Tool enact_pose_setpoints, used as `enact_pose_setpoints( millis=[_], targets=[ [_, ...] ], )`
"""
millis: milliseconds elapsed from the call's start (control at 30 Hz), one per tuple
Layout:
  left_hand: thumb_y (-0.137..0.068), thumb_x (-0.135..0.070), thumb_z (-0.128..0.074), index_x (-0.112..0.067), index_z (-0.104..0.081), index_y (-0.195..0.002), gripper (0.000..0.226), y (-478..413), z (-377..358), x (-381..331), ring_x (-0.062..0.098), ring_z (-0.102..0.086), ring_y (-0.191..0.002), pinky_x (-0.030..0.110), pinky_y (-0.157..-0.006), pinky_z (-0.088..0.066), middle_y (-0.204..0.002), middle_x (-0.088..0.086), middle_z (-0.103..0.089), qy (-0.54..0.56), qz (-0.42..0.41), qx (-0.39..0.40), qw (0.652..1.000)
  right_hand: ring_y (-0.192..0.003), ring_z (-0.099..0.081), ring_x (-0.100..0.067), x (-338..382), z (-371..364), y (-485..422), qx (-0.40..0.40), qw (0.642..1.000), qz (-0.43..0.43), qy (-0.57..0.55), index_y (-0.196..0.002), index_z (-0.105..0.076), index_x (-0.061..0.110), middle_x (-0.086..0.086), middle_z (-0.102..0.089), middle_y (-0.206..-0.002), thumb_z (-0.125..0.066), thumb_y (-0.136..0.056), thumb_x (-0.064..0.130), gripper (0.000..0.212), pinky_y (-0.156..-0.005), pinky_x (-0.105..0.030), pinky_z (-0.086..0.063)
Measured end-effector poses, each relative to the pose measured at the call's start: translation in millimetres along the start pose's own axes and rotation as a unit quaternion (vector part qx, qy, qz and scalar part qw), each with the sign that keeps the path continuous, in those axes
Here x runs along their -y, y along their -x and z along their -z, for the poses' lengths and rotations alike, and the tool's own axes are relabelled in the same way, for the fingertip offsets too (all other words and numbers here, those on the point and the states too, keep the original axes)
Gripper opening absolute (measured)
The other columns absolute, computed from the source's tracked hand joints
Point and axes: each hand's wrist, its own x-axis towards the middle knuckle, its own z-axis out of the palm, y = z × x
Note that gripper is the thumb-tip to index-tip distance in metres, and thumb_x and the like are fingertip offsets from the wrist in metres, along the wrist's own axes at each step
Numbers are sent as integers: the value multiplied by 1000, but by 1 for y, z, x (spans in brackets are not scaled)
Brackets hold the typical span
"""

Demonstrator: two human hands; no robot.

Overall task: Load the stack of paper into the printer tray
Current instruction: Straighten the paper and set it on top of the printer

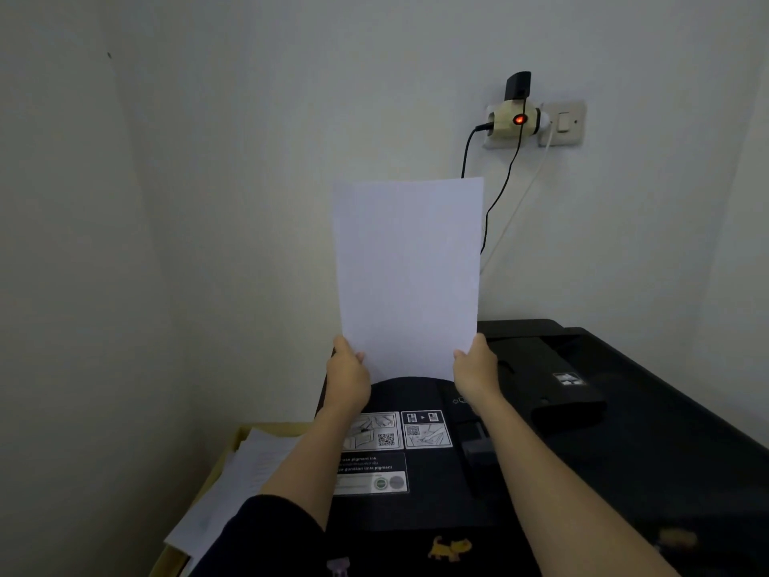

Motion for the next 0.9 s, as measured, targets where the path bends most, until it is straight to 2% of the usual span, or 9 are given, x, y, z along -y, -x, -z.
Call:
enact_pose_setpoints(
  millis=[100, 167, 300, 367, 467, 667, 767, 833, 900],
  targets=[
    [-94, 7, -31, 3, -38, -119, 27, 5, 7, -8, 29, -56, -102, 31, -76, -41, -111, 20, -55, 14, -14, -38, 999, -79, -51, -22, 10, 7, 3, -23, 999, 18, -18, -106, -50, -4, -21, -58, -110, -39, -89, -5, 20, -63, -26, -42],
    [-96, 2, -34, 1, -31, -133, 37, 9, 13, -19, 26, -54, -90, 31, -73, -41, -114, 20, -58, 23, -21, -66, 997, -66, -48, -15, 21, 14, 6, -41, 998, 30, -26, -98, -51, -1, -18, -59, -102, -38, -86, -5, 19, -50, -23, -38],
    [-93, 0, -36, -2, -37, -132, 39, 19, 23, -35, 35, -58, -105, 38, -81, -46, -122, 19, -58, -48, 22, -81, 995, -57, -45, -9, 32, 30, 17, -46, 998, 20, 24, -94, -54, 5, -2, -55, -86, -41, -84, 1, 17, -45, -22, -32],
    [-94, -3, -37, -1, -44, -127, 34, 29, 25, -35, 35, -58, -107, 39, -84, -48, -123, 18, -58, -79, 46, -68, 994, -53, -41, -13, 30, 36, 25, -14, 998, -15, 51, -76, -50, 5, -2, -52, -77, -42, -83, 4, 12, -44, -22, -28],
    [-94, -7, -38, 0, -48, -126, 33, 48, 22, -26, 33, -58, -109, 39, -88, -49, -125, 18, -57, -140, 78, -43, 986, -53, -39, -16, 19, 40, 39, 26, 995, -64, 79, -60, -37, 12, -2, -46, -68, -42, -82, 3, 25, -44, -23, -28],
    [-92, -10, -46, 0, -44, -127, 37, 77, 14, -13, 30, -57, -115, 36, -89, -49, -127, 17, -56, -247, 93, -7, 965, -56, -45, -15, 10, 42, 62, 70, 982, -92, 147, -79, -48, 5, -1, -46, -69, -46, -83, 7, 5, -44, -21, -33],
    [-92, -12, -47, 1, -40, -130, 41, 82, 11, -15, 29, -57, -116, 34, -88, -49, -129, 16, -54, -300, 76, -13, 951, -55, -47, -15, 15, 41, 65, 75, 978, -77, 176, -73, -48, 7, -1, -48, -68, -49, -80, 8, 8, -44, -20, -34],
    [-92, -17, -46, 1, -37, -135, 47, 84, 12, -16, 28, -53, -119, 35, -91, -47, -132, 14, -52, -358, 75, -4, 931, -60, -49, -20, 21, 42, 68, 63, 970, -59, 227, -76, -49, 8, -3, -52, -74, -51, -79, 10, 4, -45, -21, -33],
    [-89, -22, -45, -3, -40, -133, 49, 85, 15, -19, 28, -43, -121, 41, -95, -42, -128, 11, -52, -449, 96, 17, 888, -68, -51, -23, 26, 45, 69, 54, 961, -53, 265, -81, -50, 10, -5, -53, -80, -53, -79, 10, 4, -52, -24, -38]
  ],
)
